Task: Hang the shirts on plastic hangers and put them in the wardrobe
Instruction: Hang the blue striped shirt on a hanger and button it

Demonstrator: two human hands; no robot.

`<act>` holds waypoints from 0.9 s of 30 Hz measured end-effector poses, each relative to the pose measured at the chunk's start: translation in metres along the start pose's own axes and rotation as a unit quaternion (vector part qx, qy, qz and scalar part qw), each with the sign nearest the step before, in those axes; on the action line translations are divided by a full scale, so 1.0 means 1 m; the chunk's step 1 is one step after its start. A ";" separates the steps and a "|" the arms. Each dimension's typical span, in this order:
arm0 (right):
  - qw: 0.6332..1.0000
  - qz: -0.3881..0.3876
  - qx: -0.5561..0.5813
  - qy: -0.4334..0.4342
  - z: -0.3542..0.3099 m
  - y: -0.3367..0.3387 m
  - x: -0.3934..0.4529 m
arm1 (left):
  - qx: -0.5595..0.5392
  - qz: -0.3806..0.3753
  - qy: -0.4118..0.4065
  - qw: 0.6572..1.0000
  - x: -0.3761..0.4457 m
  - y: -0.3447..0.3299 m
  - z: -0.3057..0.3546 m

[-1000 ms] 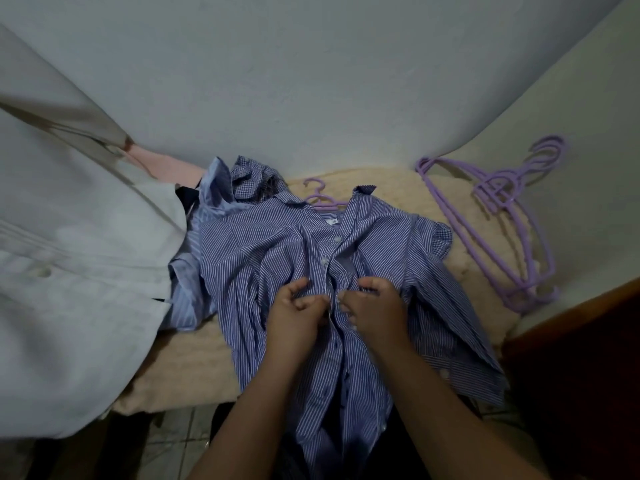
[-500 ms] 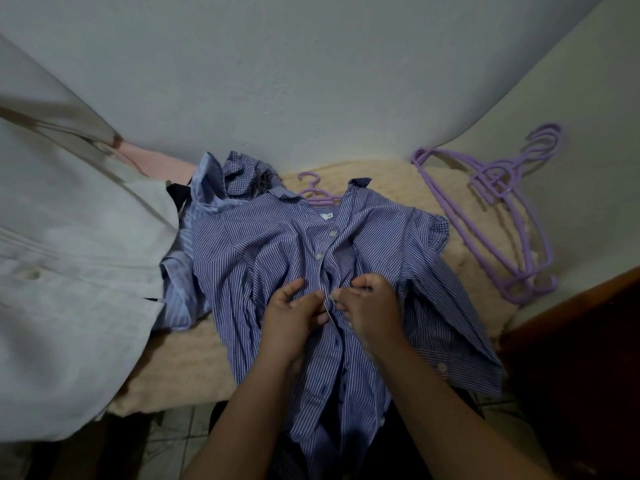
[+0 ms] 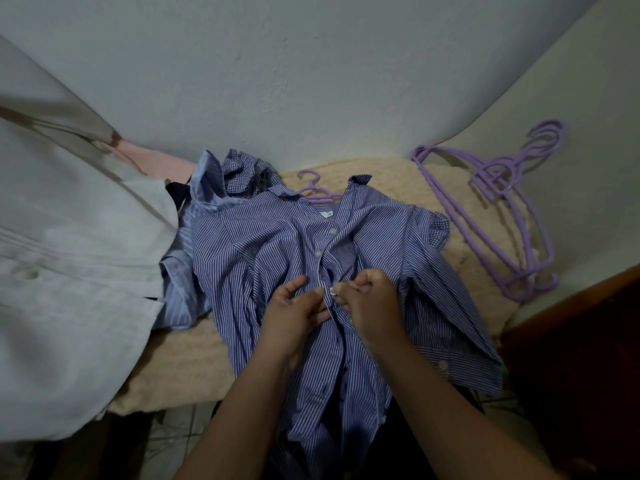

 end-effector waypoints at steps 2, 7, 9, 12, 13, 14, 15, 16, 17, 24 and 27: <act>1.000 -0.003 -0.007 0.005 0.000 0.000 0.001 | 0.007 -0.002 -0.004 1.000 0.001 -0.001 0.000; 0.999 -0.015 -0.027 0.016 0.003 0.001 0.000 | 0.032 -0.013 -0.017 0.999 -0.001 -0.004 0.001; 1.000 -0.016 -0.013 0.015 0.005 0.001 0.000 | 0.052 -0.001 -0.029 0.998 -0.001 -0.002 -0.001; 1.000 -0.008 -0.002 0.012 0.007 0.001 0.000 | 0.034 0.024 -0.021 0.999 0.000 0.003 -0.003; 1.000 -0.007 0.001 0.013 0.007 0.001 0.000 | 0.016 0.025 -0.011 1.000 0.000 0.003 -0.003; 1.000 -0.006 0.005 0.014 0.007 0.001 0.000 | -0.002 0.024 0.001 1.000 0.000 0.003 -0.004; 1.000 -0.006 0.009 0.015 0.006 0.002 -0.001 | -0.021 0.023 0.013 0.999 0.000 0.003 -0.005; 1.000 -0.005 0.010 0.016 0.006 0.002 -0.001 | -0.038 0.020 0.026 0.999 0.000 0.002 -0.005; 1.000 -0.005 0.010 0.017 0.005 0.002 -0.001 | -0.052 0.015 0.037 0.998 0.000 0.001 -0.006; 0.998 0.003 -0.044 0.041 0.008 0.002 0.001 | -0.056 0.005 0.053 0.997 0.005 0.002 -0.011; 0.997 0.004 -0.060 0.054 0.007 0.002 0.002 | -0.074 0.002 0.047 0.996 0.004 -0.001 -0.009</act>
Point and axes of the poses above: each hand's wrist, its own x-axis towards the middle knuckle, its own y-axis out of the back of the hand, z = x × y, the point moved 4 cm from there along x, towards the middle knuckle, and after that the axes turned 3 degrees about -x, right-handed, at the moved point
